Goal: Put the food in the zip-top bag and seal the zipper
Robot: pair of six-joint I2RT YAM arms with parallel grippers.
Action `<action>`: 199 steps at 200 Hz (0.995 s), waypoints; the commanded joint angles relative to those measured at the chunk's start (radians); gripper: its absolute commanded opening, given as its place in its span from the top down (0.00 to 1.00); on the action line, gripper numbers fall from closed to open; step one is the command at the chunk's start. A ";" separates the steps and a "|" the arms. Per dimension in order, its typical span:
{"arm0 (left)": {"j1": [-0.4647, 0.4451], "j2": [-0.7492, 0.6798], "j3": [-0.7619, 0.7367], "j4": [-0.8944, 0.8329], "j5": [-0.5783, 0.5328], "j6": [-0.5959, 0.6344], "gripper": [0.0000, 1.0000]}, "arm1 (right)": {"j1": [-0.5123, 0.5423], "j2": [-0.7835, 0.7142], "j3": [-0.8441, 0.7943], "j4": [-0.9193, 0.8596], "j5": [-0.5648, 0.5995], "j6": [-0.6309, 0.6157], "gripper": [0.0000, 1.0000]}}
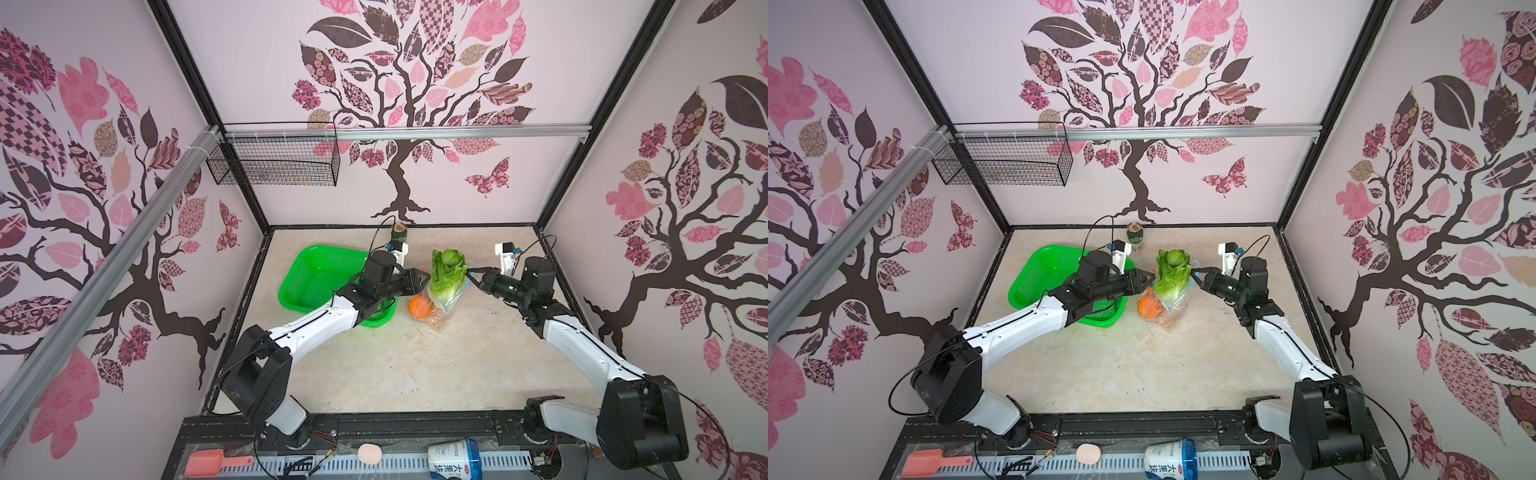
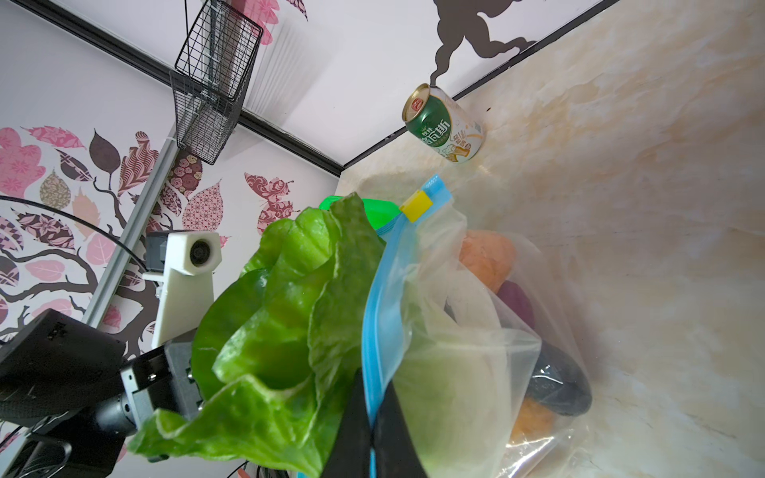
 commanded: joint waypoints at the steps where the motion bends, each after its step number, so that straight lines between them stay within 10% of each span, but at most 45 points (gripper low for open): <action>1: -0.003 0.052 0.064 -0.001 0.024 0.009 0.62 | -0.003 -0.020 0.012 0.021 -0.011 -0.025 1.00; 87: -0.017 0.145 0.132 -0.052 -0.009 0.051 0.73 | -0.003 -0.023 0.010 0.031 -0.019 -0.019 1.00; 131: -0.030 0.163 0.173 -0.060 0.033 0.051 1.00 | -0.003 -0.033 0.007 0.026 -0.011 -0.023 1.00; 199: -0.031 0.009 0.258 -0.220 -0.022 0.163 1.00 | -0.002 -0.068 0.063 -0.066 0.053 -0.054 1.00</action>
